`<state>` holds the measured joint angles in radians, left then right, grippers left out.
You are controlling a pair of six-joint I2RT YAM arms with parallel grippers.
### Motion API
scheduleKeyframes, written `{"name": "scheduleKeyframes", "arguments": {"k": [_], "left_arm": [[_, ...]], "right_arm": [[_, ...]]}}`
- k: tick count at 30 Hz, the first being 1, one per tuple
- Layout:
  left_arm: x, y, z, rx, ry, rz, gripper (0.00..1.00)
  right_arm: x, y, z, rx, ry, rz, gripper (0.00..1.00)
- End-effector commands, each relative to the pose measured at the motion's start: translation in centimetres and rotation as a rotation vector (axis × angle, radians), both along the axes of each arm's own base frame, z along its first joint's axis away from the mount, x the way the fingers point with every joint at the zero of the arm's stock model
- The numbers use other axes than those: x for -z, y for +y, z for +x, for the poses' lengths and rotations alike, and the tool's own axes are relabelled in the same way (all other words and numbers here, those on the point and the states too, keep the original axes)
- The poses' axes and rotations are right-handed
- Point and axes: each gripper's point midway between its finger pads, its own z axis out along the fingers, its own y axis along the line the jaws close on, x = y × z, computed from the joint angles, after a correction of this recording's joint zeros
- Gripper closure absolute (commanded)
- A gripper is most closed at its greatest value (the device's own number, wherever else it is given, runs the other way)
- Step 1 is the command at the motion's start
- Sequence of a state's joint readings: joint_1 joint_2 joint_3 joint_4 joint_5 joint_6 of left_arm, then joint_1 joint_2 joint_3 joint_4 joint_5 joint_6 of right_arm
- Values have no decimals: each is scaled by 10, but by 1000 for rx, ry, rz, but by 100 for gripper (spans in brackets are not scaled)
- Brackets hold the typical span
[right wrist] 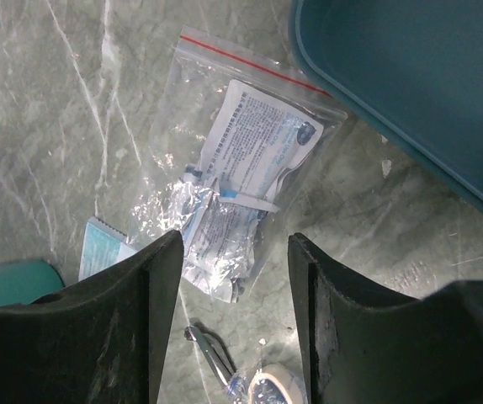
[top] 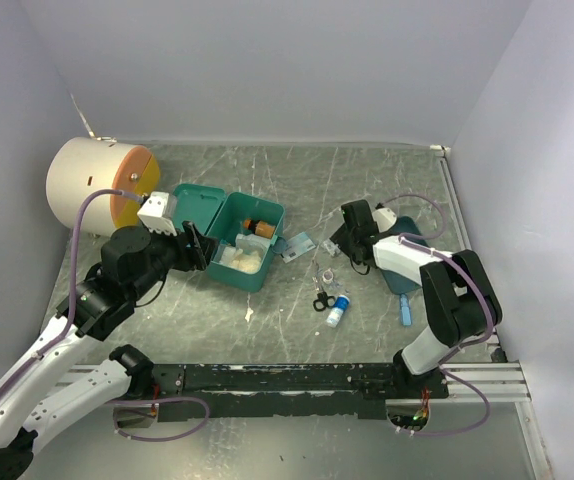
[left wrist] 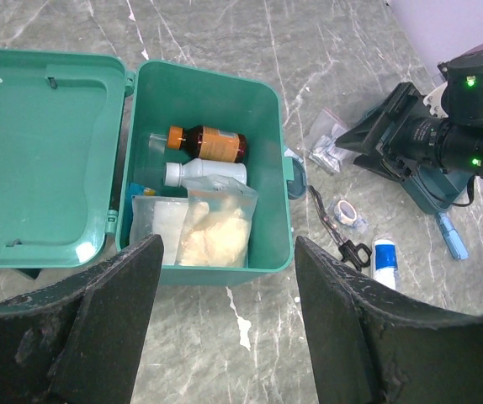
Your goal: Organize the medicine kit
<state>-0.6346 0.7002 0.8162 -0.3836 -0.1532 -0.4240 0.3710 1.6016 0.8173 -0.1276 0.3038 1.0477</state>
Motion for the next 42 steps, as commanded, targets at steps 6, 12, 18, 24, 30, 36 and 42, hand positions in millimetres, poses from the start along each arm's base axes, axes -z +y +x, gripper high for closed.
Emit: {"name": "scheduleKeyframes", "arguments": {"k": [6,12,18,24,30,36,42], "left_arm": [[-14,-3,4,-3,-39,-36,25],[-14,-3,3,-3,-38,-34,25],[-11,-4,4,2,-30,-30,25],[-3,-14,4,38,-5,-40,24],[8,-30,6,106,45,-18,24],[17,-55,3,194,133,-70,21],[12,-88,6,272,223,-198,17]], "right_arm": [[8,-4,8,35,-5,3,58],[16,-7,6,35,8,-7,64],[21,-6,5,2,14,-15,82],[8,0,2,-79,-40,-2,92],[-19,10,-2,-207,-117,6,100],[-62,24,-14,-361,-227,37,100],[-105,54,-38,-609,-362,113,100]]}}
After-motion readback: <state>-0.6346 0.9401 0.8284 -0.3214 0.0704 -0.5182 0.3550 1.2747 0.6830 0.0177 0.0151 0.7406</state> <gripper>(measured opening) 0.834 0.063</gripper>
